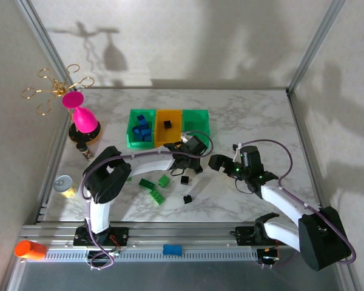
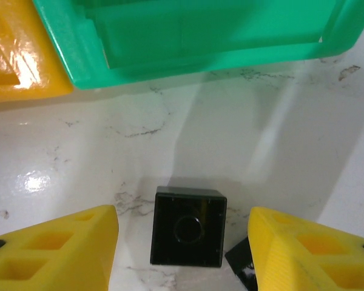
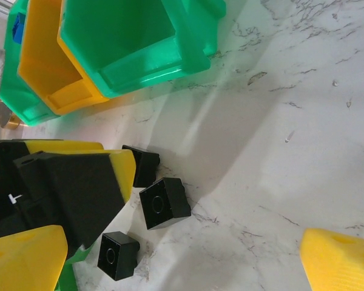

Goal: Sort the legos into containers by color
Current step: Pick up the lego from the center of the table.

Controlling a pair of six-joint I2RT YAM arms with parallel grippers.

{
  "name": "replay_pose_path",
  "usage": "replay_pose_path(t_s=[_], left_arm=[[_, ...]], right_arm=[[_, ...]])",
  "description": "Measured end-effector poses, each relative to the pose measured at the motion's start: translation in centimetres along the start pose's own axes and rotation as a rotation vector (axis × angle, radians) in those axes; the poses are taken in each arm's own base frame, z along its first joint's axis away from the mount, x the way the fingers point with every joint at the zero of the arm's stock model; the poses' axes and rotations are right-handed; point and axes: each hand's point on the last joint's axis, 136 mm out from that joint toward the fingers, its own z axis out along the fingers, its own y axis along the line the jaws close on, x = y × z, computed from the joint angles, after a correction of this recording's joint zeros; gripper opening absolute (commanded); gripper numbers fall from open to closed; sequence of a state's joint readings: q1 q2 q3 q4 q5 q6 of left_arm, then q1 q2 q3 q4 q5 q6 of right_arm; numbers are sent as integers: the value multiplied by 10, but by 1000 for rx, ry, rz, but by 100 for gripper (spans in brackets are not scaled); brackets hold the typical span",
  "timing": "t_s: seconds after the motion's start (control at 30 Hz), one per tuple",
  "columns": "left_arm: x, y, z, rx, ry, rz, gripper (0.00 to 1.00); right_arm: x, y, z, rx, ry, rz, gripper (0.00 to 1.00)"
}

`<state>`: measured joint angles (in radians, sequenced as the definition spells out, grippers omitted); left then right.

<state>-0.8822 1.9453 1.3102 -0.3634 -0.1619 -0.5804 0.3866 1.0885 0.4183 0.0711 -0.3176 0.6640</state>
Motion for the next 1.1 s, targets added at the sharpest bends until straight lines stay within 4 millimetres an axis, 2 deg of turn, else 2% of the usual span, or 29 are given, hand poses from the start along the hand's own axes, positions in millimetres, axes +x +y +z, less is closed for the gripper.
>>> replay_pose_path(t_s=[0.37, 1.1], left_arm=[[7, 4, 16, -37, 16, 11, 53], [7, 2, 20, -35, 14, 10, 38]], right_arm=[[-2, 1, 1, -8, -7, 3, 99], [0, 3, 1, -19, 3, 2, 99]])
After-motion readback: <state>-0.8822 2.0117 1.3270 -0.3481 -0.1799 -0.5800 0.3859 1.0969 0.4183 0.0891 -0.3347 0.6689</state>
